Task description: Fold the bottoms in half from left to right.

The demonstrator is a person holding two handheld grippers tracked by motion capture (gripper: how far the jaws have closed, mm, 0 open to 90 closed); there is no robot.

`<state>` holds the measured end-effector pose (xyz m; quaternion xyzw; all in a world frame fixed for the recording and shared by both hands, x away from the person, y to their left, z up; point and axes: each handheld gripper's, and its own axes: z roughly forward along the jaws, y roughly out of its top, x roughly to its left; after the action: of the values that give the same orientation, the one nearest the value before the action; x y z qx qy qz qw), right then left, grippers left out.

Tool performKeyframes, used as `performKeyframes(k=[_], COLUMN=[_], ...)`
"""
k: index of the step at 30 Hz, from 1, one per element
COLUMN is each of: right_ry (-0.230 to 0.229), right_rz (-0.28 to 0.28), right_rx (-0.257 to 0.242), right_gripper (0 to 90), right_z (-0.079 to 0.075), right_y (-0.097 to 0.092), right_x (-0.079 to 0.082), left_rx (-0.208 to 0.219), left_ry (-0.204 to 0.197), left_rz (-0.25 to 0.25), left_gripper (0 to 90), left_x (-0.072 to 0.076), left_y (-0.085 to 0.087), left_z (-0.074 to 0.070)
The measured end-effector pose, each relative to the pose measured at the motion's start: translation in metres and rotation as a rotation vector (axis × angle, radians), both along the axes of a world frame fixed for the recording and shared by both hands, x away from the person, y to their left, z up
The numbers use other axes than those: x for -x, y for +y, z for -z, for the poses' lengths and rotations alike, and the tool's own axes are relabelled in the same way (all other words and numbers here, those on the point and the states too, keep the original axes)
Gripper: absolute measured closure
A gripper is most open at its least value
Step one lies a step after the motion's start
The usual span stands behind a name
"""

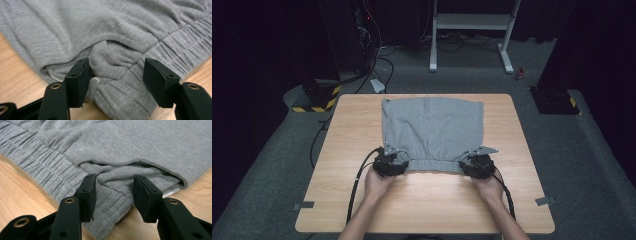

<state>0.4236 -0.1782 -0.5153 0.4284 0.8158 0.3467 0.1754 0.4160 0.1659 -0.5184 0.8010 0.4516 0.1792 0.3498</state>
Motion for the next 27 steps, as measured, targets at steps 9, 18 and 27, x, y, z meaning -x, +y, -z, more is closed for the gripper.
performKeyframes(k=[9, 18, 27], right_ry=[0.0, 0.003, 0.001], right_rz=[-0.007, -0.008, -0.021], right_rx=[-0.01, -0.013, -0.014], right_gripper=[53.6, 53.4, 53.2], right_z=[0.001, 0.001, 0.001], right_y=[-0.004, -0.008, -0.011], right_x=[0.01, 0.029, 0.036], left_rx=[0.012, 0.032, 0.022], left_ry=[0.003, 0.005, 0.014], left_rz=[0.007, 0.019, 0.024], left_gripper=[38.4, 38.4, 38.3], left_x=[0.01, 0.022, 0.031], left_y=[0.0, -0.001, -0.003], left_z=[0.001, 0.002, 0.001])
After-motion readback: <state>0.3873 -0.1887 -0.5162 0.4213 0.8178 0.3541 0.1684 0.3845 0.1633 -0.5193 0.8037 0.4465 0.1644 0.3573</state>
